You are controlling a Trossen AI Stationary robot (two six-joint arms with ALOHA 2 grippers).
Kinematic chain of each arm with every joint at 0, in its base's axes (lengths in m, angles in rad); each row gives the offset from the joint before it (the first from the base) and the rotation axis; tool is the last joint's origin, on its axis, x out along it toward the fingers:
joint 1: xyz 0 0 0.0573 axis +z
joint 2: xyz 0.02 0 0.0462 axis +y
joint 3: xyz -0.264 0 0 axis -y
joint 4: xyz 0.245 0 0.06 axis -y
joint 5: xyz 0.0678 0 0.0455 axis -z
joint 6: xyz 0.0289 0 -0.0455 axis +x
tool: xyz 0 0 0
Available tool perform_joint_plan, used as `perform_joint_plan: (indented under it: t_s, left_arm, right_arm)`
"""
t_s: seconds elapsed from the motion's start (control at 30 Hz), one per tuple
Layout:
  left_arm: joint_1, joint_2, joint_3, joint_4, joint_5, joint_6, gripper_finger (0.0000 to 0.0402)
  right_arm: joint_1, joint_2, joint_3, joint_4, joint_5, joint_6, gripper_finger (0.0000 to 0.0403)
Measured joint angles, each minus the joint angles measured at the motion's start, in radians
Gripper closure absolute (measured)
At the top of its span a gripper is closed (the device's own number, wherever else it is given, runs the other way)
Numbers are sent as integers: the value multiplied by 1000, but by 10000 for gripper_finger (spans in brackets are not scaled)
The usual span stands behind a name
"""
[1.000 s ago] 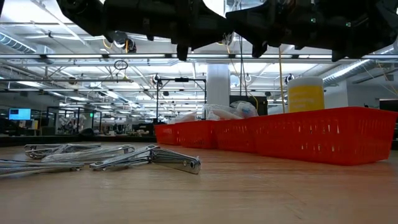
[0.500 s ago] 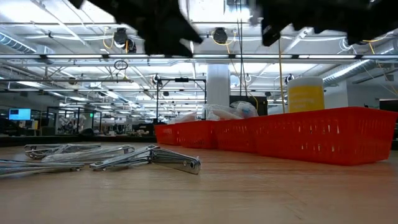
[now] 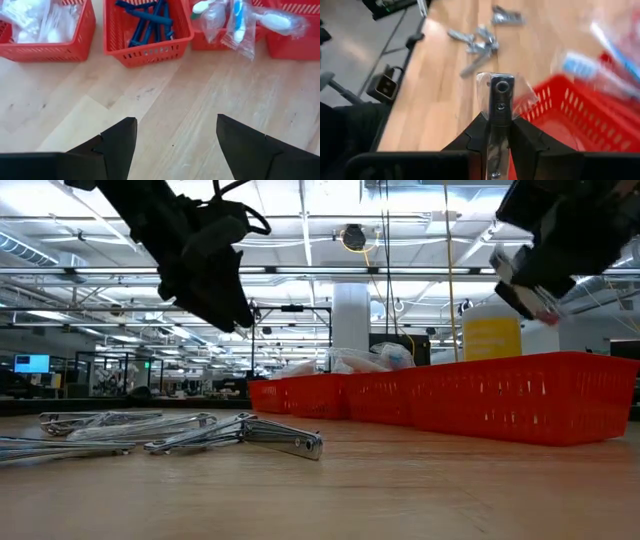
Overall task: Pick & Place Travel size toiletries
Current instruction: Put the nail cutter into the bottom red bin
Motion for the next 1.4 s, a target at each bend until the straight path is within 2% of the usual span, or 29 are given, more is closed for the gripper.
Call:
perform_joint_plan:
  t_s: [0.23,0.5,0.8,0.9,1.0,1.1,1.27,1.4]
  left_arm:
    - [0,0,0,30,0,-3,155]
    - [0,0,0,53,1,5,148]
    - [0,0,-1,53,2,7,146]
    - [0,0,-1,32,74,7,146]
    - [-7,0,-1,-11,236,13,146]
    - [-44,0,-1,-65,344,-65,147]
    - [-146,0,-1,-210,313,-252,147]
    - [-216,13,-2,-234,304,-360,147]
  right_arm:
    - [0,54,-9,-4,-2,21,317]
    - [0,55,-9,-3,-2,19,270]
    - [-1,55,-9,0,3,9,198]
    - [-1,55,-9,21,5,-15,182]
    - [-1,55,-9,39,5,-33,176]
    - [-1,54,-9,50,4,-50,175]
    - [-1,54,-9,50,4,-99,182]
    - [-11,54,-9,50,4,-132,185]
